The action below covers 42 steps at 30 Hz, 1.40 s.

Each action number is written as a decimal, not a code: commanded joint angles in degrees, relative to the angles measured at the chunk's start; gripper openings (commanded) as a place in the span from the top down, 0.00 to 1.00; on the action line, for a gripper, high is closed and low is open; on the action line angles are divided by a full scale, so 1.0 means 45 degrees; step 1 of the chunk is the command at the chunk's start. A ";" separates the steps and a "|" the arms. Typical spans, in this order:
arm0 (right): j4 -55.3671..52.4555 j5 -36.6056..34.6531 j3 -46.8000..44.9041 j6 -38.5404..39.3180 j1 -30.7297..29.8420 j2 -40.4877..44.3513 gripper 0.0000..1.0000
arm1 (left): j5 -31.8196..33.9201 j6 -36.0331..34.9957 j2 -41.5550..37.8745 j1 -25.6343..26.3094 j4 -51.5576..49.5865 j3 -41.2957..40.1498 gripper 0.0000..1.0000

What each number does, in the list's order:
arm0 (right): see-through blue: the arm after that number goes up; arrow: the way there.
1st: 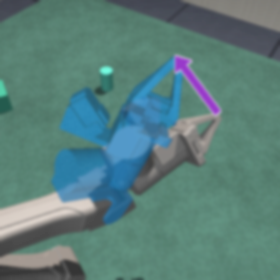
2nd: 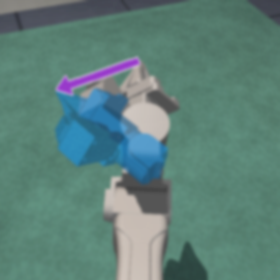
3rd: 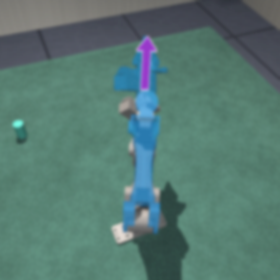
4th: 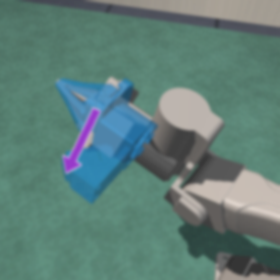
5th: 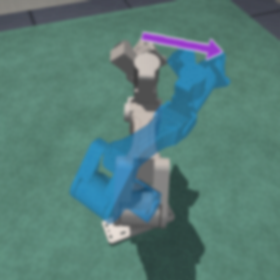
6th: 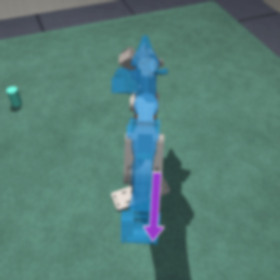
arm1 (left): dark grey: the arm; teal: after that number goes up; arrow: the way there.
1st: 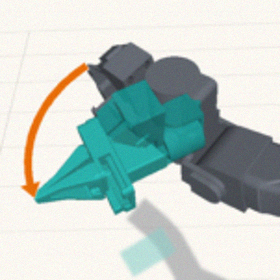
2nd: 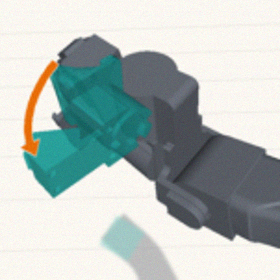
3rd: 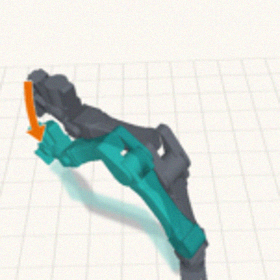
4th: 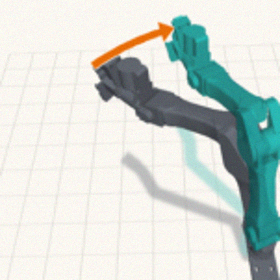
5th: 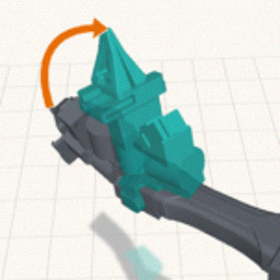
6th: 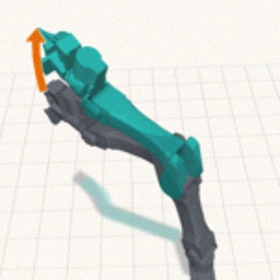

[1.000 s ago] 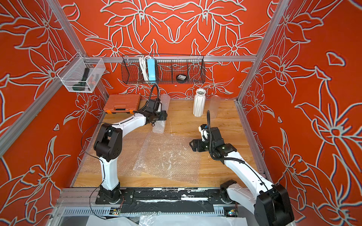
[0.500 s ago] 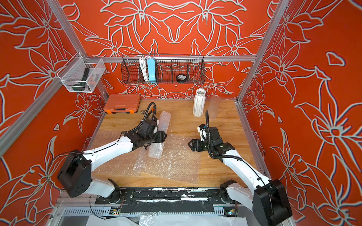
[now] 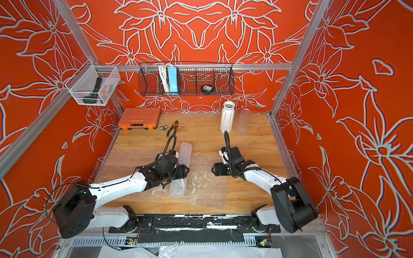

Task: Unwrap the vase from the bubble wrap
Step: Place the bubble wrap at the center of the board.

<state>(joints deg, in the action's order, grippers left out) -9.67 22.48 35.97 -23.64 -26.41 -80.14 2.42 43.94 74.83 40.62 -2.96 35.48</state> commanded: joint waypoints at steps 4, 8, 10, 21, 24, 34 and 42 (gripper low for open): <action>0.0166 -0.0781 0.1077 0.0461 -0.0116 -0.1505 0.22 | 0.0415 0.0904 0.0536 0.0264 0.1603 -0.0034 0.35; -0.0017 -0.0811 0.1764 0.0631 -0.0119 -0.2451 0.23 | 0.0557 0.1309 0.0883 0.0387 0.1941 -0.0142 0.34; -0.0297 -0.0986 0.2092 0.0757 -0.0111 -0.2808 0.24 | 0.0552 0.1439 0.1073 0.0424 0.2098 -0.0190 0.33; -0.1612 -0.2416 0.2711 0.1268 -0.0121 -0.1600 0.22 | -0.0691 0.1348 0.2147 0.0446 0.3387 -0.0369 0.15; -0.1922 -0.2398 0.2721 0.1288 -0.0116 -0.1177 0.21 | -0.0835 0.1302 0.2146 0.0446 0.3646 -0.0483 0.11; -0.2130 -0.0316 0.2408 0.0819 -0.0109 0.0653 0.19 | -0.1029 -0.1837 -0.0080 0.0426 0.1883 0.0035 0.02; -0.0012 0.1486 0.1737 -0.1221 -0.1196 0.0316 0.22 | -0.1310 -0.2146 -0.2895 -0.1432 0.1059 -0.1298 0.04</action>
<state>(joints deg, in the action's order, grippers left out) -13.63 25.67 44.80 -24.99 -29.98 -77.71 -1.80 35.88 64.18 37.76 4.10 32.97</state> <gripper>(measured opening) 0.780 0.969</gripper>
